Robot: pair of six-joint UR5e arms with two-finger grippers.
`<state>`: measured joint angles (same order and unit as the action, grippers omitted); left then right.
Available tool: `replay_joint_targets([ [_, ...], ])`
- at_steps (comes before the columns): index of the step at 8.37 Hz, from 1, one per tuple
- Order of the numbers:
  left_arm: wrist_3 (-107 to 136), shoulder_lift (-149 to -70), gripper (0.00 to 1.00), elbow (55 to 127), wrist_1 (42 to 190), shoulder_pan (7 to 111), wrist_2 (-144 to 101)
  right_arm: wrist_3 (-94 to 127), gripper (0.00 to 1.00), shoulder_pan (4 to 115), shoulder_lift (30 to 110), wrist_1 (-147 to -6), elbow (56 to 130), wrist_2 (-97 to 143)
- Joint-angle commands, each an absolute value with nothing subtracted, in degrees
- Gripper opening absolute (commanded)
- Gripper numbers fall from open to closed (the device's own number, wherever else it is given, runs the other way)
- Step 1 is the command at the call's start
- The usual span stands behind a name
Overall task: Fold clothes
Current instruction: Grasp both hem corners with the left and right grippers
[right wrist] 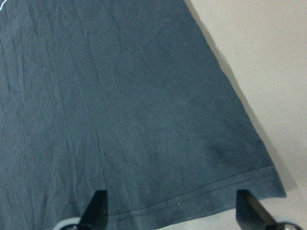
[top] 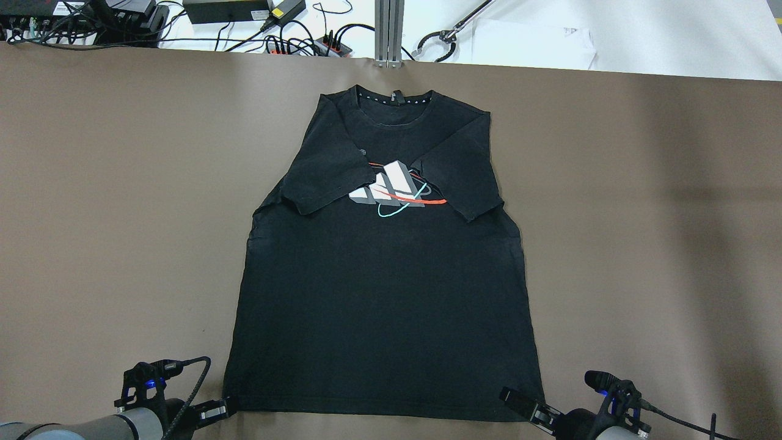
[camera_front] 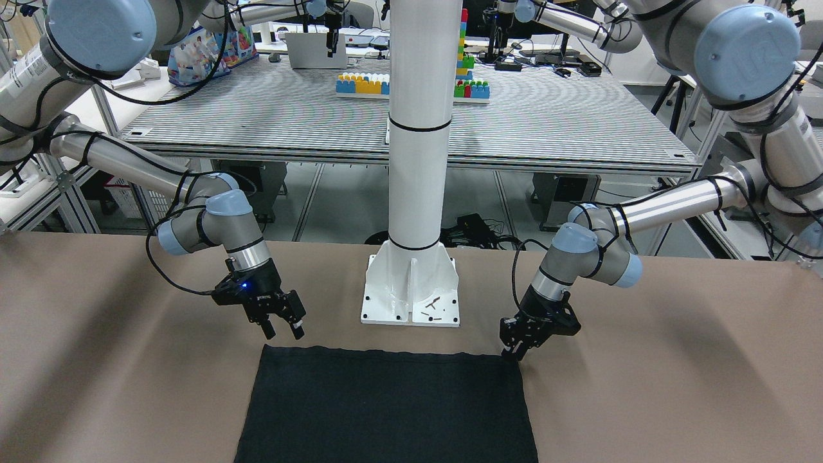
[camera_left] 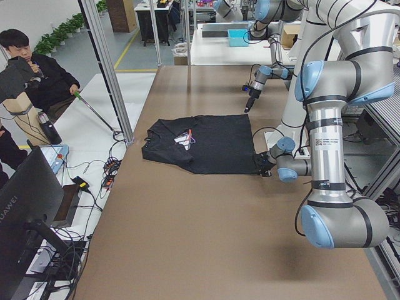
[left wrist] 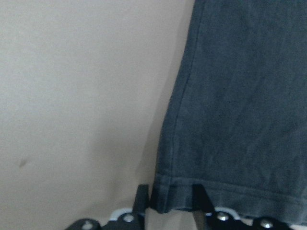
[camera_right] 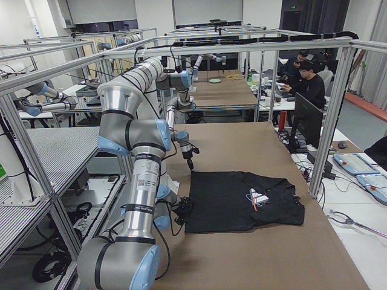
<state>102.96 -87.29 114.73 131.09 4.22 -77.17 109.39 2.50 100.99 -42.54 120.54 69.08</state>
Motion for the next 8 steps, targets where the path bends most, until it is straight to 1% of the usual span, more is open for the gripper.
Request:
replay_joint_targets([
  [1, 102.7, -87.0, 0.36, 114.8, 131.0, 4.2, -77.2, 109.3, 0.94, 2.5, 101.0, -42.5, 120.7, 69.1],
  [3, 102.6, -87.1, 0.0, 114.9, 131.0, 4.1, -77.2, 109.3, 0.94, 2.5, 102.5, -42.9, 120.6, 69.3],
  [4, 102.6, -87.3, 0.0, 114.9, 131.0, 4.1, -76.9, 109.3, 0.94, 2.5, 104.7, -42.9, 120.6, 69.2],
  [5, 102.6, -87.4, 0.0, 115.0, 131.0, 4.1, -76.4, 109.3, 0.94, 2.5, 104.9, -42.9, 120.3, 69.3],
  [6, 102.5, -87.4, 0.0, 115.0, 131.0, 4.1, -76.4, 109.3, 0.91, 2.5, 104.9, -43.0, 120.0, 69.2],
  [7, 102.5, -87.5, 0.0, 115.0, 131.0, 4.1, -76.4, 109.4, 0.84, 2.3, 104.8, -43.1, 117.8, 68.5],
  [8, 102.5, -87.5, 0.0, 115.0, 131.0, 4.1, -76.4, 109.4, 0.73, 2.2, 104.4, -43.1, 116.1, 67.3],
])
